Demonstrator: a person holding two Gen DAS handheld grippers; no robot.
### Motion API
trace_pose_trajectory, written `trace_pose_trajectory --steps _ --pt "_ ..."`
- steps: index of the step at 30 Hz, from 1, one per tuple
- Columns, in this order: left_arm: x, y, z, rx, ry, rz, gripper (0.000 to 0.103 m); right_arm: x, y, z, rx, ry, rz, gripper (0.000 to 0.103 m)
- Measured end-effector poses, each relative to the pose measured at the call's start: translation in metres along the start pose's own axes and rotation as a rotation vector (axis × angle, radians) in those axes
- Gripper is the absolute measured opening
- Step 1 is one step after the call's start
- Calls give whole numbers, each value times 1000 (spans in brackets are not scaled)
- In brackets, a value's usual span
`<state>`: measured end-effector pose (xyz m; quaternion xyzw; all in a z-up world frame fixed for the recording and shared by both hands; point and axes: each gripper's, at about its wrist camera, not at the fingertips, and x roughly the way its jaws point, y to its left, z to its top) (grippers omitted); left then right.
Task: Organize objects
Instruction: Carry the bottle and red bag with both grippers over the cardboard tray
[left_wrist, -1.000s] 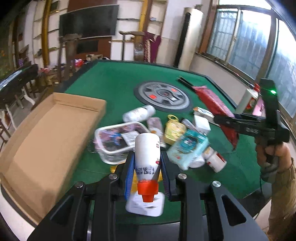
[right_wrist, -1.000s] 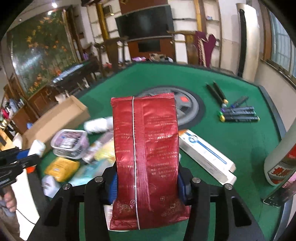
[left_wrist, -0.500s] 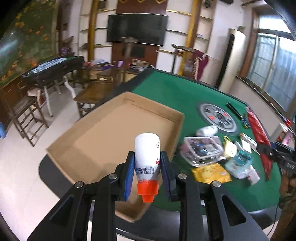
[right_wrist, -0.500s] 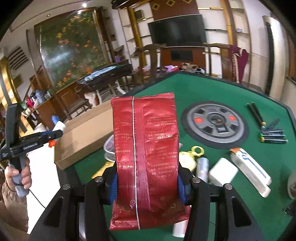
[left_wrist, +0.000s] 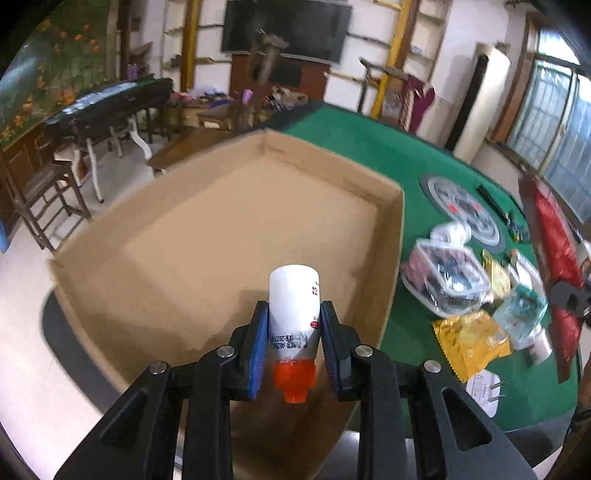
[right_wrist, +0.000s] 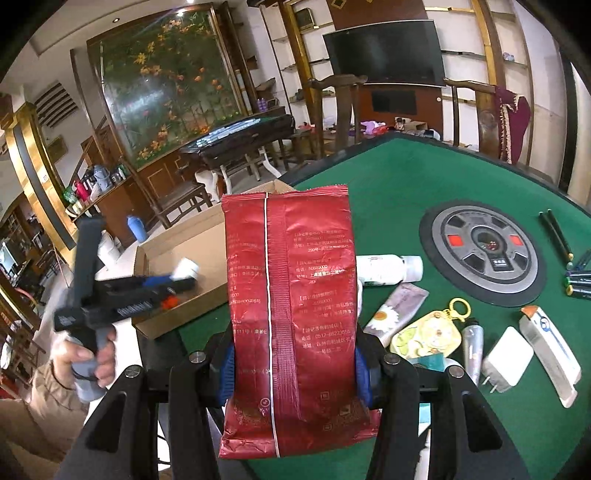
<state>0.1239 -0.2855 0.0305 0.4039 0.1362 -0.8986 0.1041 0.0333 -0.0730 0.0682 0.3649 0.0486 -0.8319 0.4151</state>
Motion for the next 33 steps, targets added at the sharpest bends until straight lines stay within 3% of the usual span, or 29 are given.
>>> trace_pose_trajectory --steps 7,13,15,24,33 --pt "22 -39 1 72 14 -62 26 1 1 1 6 1 8 54" --pt "44 -62 18 125 2 -72 26 -2 -1 0 17 0 3 54" --pt "53 -59 24 120 41 -76 26 -3 -2 1 21 -2 4 54" --pt "35 -34 19 62 34 -85 26 10 10 10 -19 17 24 54" --pt "18 9 20 31 23 2 26 53 41 26 -67 72 80 54"
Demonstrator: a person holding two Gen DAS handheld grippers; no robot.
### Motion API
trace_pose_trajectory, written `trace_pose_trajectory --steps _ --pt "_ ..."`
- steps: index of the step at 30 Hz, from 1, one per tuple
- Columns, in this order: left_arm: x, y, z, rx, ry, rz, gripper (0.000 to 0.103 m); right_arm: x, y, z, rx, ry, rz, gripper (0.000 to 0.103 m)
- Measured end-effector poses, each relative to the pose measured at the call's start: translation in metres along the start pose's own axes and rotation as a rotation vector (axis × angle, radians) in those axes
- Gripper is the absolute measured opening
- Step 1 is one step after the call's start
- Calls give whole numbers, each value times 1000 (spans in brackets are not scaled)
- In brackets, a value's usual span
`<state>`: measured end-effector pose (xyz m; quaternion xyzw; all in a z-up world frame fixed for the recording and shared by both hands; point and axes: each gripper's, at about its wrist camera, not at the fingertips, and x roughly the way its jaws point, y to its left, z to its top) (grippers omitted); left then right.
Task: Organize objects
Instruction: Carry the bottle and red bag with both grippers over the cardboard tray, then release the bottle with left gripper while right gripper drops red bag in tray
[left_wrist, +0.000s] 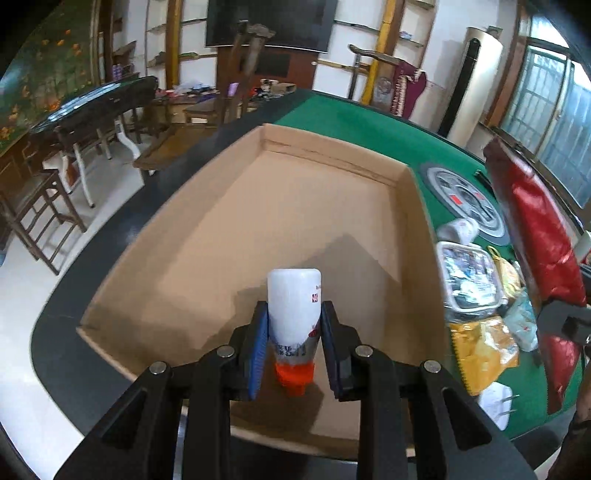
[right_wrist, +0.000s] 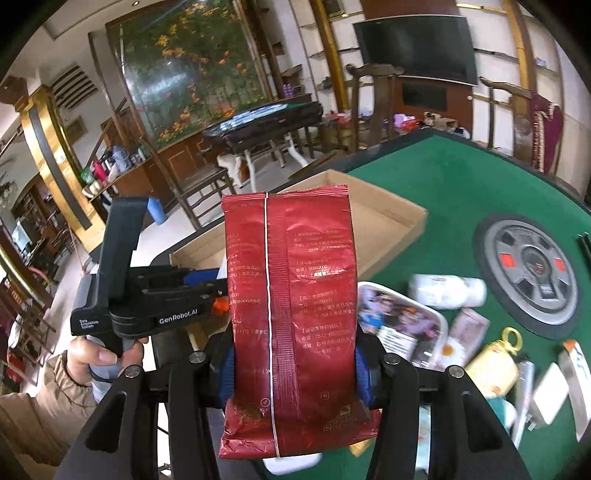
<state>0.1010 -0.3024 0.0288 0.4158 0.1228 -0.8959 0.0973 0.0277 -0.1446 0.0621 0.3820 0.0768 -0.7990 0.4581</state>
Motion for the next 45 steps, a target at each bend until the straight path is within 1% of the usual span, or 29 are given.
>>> trace_pose_trajectory --steps 5,9,16,21,25,27,28,30,35,37,38,39,41,42,43,45 --pt "4 26 5 -37 11 42 27 24 16 15 27 22 4 54" --pt "8 40 10 -37 23 65 27 45 24 24 57 41 3 54" --pt "15 45 18 -2 48 82 27 90 21 34 166 95 -51 54" --pt "15 52 21 5 60 109 27 112 26 44 165 114 -100 55" --pt "11 57 21 -7 55 111 35 126 28 46 144 132 -126 55" --pt "8 58 22 -9 47 127 46 131 30 49 125 129 -136 55" --pt "5 58 22 -9 38 133 49 131 33 49 110 126 -148 55" --pt "-2 59 23 -8 23 131 51 134 36 52 88 124 -169 55" --pt "-19 64 24 -11 0 136 51 152 34 56 101 150 -197 55" --pt "-27 65 24 -14 -15 134 51 158 32 55 120 168 -174 56" --pt "-31 66 25 -15 -23 135 51 159 33 52 137 178 -155 59" --pt "-35 68 26 -16 -32 139 52 158 32 52 157 161 -135 66" --pt "-43 68 26 -21 -50 147 53 154 28 52 226 149 -40 73" --pt "-47 70 26 -27 -62 148 53 153 25 51 266 153 8 73" --pt "-51 72 26 -40 -75 140 54 153 21 50 312 157 75 73" --pt "-59 73 29 -58 -91 140 55 151 14 46 383 148 161 77"
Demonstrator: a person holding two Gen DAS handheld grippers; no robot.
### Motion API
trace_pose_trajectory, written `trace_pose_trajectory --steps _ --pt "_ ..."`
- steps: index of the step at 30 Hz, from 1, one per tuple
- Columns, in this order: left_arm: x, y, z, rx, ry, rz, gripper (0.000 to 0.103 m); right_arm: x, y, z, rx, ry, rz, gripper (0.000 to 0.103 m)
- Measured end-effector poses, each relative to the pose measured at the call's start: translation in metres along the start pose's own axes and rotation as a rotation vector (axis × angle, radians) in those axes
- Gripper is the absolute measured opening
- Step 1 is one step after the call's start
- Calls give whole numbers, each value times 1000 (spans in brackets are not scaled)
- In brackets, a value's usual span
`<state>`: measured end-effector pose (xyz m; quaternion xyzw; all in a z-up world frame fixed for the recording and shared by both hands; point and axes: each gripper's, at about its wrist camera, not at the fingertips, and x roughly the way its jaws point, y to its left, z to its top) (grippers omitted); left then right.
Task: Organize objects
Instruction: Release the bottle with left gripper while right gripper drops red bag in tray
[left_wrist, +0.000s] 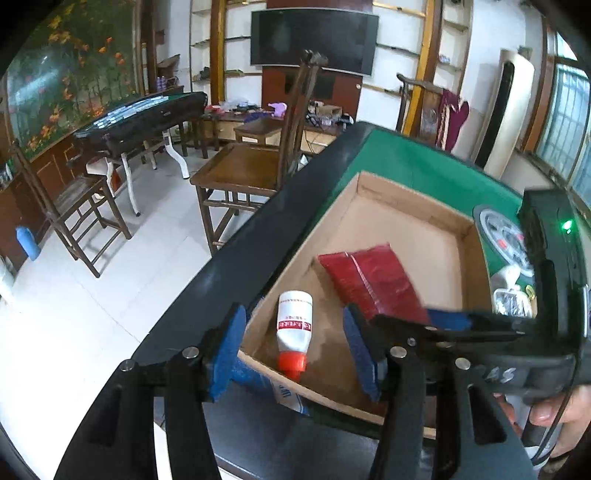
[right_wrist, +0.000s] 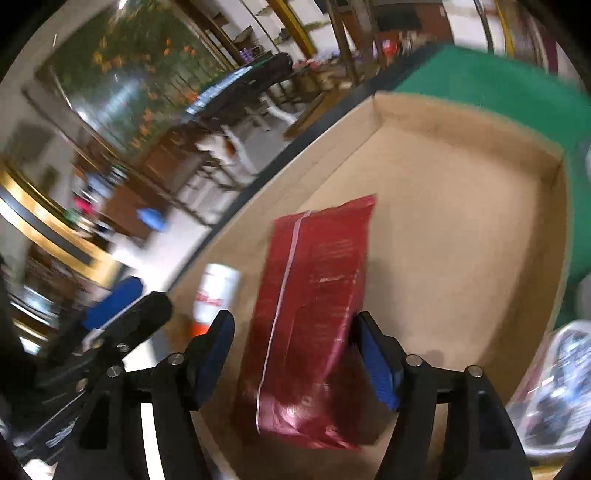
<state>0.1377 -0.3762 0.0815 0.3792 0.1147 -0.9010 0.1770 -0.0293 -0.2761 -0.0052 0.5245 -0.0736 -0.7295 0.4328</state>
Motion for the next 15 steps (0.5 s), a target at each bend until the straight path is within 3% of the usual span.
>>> trace_pose_trajectory --steps 6,7,10,15 --pt "-6 -14 0 27 -13 27 55 -17 -8 -5 80 -41 164 80" --pt "-6 -16 0 32 -14 29 55 -21 -8 -6 79 -57 157 80" --pt "-8 -21 0 37 -14 30 55 -42 0 -8 -13 -156 -29 80" --pt "-10 -41 -4 66 -11 -15 55 -90 -10 -19 -35 -213 -17 85"
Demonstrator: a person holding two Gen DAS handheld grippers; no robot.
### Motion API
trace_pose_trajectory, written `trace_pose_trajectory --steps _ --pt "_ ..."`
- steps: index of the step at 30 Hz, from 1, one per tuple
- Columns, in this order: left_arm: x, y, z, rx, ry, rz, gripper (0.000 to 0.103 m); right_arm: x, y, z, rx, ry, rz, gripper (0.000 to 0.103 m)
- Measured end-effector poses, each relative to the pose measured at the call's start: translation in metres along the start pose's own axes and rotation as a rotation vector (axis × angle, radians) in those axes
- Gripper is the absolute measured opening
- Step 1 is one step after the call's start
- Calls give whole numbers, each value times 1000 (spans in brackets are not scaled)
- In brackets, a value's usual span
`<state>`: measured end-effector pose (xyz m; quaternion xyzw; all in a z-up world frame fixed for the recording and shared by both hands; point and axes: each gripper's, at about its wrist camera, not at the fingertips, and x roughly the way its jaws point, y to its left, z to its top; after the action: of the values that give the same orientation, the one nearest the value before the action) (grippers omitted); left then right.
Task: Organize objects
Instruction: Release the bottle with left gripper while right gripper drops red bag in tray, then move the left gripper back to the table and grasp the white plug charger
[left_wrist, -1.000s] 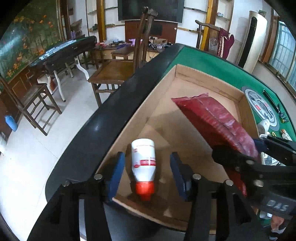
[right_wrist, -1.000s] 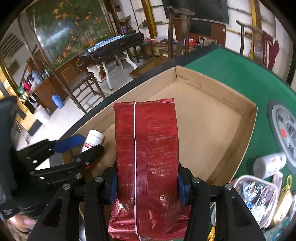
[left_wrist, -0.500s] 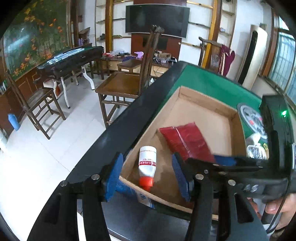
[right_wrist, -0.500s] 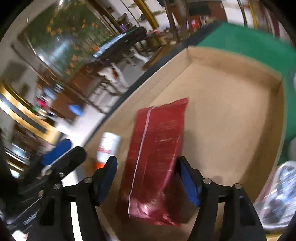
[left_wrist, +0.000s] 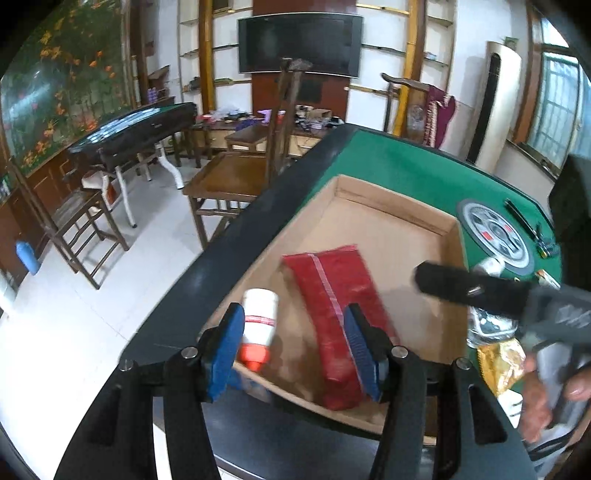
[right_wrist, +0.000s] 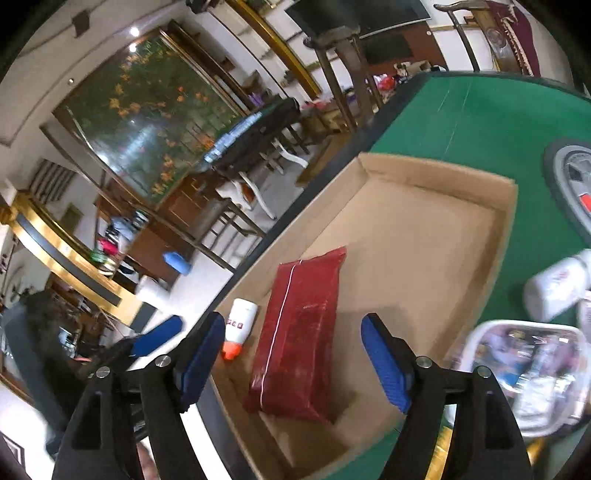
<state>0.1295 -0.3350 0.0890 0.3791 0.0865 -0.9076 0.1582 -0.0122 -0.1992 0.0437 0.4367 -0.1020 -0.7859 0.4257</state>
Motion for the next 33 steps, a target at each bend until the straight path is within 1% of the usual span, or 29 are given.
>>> trace_pose_trajectory --steps 3,5,6,8,11,14,15,17,19,20,23,27,30,33 --pt "1 -21 -4 31 3 -45 55 -40 -18 -10 -12 -69 -68 93" --pt "1 -33 -9 45 7 -70 58 -60 -33 -15 10 -95 -89 94" --pt "3 -39 -10 47 10 -78 61 -70 -40 -20 24 -108 -95 95" --pt "3 -51 -18 51 20 -98 63 -88 -56 -27 57 -131 -105 96" --pt "3 -67 -29 62 34 -117 66 -116 -72 -38 104 -163 -111 102" --pt "1 -79 -36 66 50 -133 67 -139 -74 -52 116 -189 -101 103" --pt "-3 -85 -38 72 53 -146 67 -142 -78 -53 111 -198 -105 103" --pt "-10 -95 -44 86 48 -165 68 -154 -73 -61 80 -230 -126 103" --pt "-19 -108 -48 107 39 -186 72 -158 -70 -68 47 -248 -143 103" --pt "-23 -114 -51 123 37 -196 75 -160 -68 -73 31 -253 -155 103" --pt "-29 -133 -61 170 44 -231 76 -162 -70 -84 12 -257 -184 103" --pt "-24 -157 -81 236 87 -274 76 -168 -73 -93 -1 -263 -214 103" --pt "-18 -165 -93 262 112 -291 76 -171 -76 -99 -11 -269 -251 103" --pt "-16 -166 -100 267 107 -307 76 -175 -80 -104 -5 -270 -269 103"
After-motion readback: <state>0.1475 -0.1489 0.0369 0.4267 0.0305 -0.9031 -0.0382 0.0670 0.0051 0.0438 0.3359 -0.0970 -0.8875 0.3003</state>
